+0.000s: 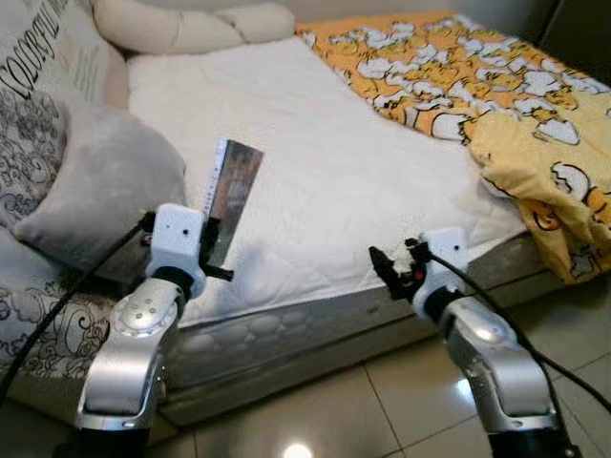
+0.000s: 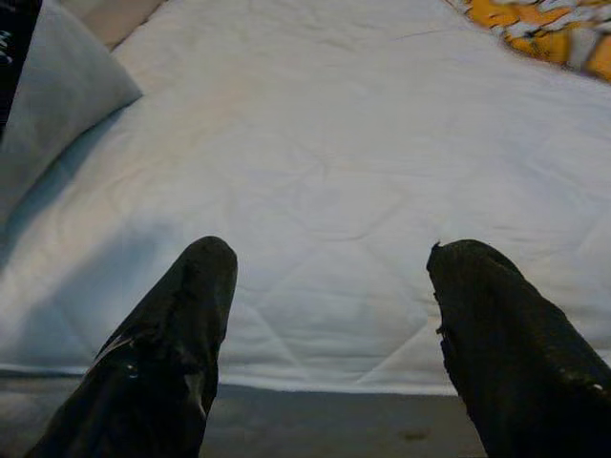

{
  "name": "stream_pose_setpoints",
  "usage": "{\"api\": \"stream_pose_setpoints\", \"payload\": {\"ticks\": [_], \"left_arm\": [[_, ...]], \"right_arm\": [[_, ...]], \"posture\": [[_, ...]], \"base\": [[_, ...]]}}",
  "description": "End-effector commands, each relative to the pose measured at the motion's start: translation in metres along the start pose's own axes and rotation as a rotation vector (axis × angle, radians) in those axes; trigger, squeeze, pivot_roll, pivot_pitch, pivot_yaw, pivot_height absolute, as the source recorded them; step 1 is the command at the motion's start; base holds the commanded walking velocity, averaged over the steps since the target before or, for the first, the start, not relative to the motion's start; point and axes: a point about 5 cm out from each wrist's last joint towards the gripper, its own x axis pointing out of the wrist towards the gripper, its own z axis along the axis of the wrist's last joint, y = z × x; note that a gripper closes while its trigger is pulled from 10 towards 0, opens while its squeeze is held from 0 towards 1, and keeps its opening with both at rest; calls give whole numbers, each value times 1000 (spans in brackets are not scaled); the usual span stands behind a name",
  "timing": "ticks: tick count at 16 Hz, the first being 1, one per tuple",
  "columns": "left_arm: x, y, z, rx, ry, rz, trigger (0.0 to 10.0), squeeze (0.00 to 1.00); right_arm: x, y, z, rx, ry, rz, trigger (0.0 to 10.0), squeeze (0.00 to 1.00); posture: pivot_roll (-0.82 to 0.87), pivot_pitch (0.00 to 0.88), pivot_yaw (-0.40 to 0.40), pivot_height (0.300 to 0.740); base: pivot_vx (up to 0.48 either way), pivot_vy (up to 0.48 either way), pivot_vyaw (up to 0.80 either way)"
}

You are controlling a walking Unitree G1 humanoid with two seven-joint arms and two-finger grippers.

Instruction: Clean up the room

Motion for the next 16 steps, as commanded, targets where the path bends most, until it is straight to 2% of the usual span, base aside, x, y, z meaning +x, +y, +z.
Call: {"api": "stream_pose_setpoints", "payload": {"ticks": [1, 11, 13, 16], "left_arm": [[-1, 4, 7, 5, -36, 14, 10000, 0], [-2, 3, 6, 0, -35, 4, 10000, 0], [-6, 7, 4, 1, -34, 3, 10000, 0], [-3, 2, 4, 0, -33, -1, 10000, 0]], "right_arm": [[2, 1, 3, -7, -11, 1, 10000, 0], [2, 2, 1, -15, -5, 4, 10000, 0], [0, 8, -1, -15, -6, 6, 10000, 0], [1, 3, 1, -15, -6, 9, 10000, 0]], "posture": [[-32, 0, 15, 740], [-28, 0, 13, 740], [-28, 0, 10, 740], [-27, 0, 9, 740]], "base": [[330, 0, 0], [348, 0, 0], [356, 0, 0], [368, 0, 0]]}}
